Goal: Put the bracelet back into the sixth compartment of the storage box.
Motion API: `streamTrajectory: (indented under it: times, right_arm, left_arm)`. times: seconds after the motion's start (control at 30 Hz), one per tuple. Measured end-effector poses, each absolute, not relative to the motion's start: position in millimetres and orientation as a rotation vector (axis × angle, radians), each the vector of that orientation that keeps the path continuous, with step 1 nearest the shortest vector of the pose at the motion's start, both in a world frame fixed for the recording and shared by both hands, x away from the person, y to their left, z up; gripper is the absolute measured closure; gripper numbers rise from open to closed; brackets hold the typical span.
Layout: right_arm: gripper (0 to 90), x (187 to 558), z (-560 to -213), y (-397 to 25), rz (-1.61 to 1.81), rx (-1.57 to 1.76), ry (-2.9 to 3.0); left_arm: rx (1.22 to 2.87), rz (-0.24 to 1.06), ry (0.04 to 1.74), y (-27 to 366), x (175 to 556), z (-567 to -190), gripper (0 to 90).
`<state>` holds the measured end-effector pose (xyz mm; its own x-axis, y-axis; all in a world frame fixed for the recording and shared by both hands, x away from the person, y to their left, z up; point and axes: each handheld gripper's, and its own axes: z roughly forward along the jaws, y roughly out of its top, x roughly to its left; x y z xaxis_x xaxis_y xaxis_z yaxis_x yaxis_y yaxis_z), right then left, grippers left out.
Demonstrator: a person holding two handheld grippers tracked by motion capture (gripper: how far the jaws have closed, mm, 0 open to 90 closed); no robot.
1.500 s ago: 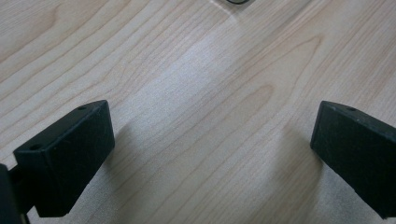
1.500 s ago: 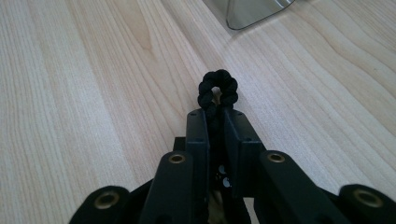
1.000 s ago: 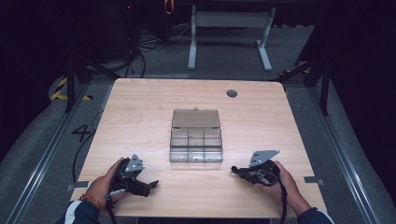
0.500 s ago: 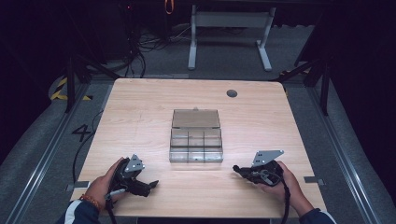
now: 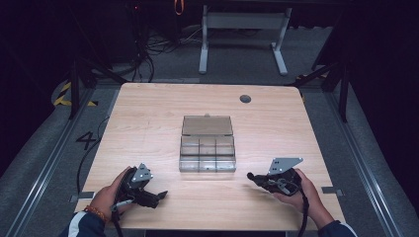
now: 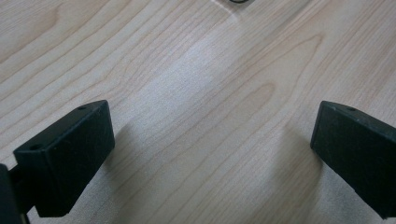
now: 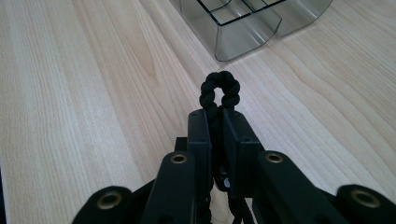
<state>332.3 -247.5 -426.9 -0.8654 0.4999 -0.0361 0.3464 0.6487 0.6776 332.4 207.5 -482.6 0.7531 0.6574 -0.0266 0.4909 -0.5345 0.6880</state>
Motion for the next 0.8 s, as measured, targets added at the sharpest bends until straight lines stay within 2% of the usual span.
streamTrajectory:
  times: [0.8]
  right_arm:
    - [82.3, 348.3, -383.5, -228.1, 1.051, 0.592, 2.597]
  left_arm:
    - [2.247, 0.307, 0.856, 207.6, 332.4, -482.6, 0.0]
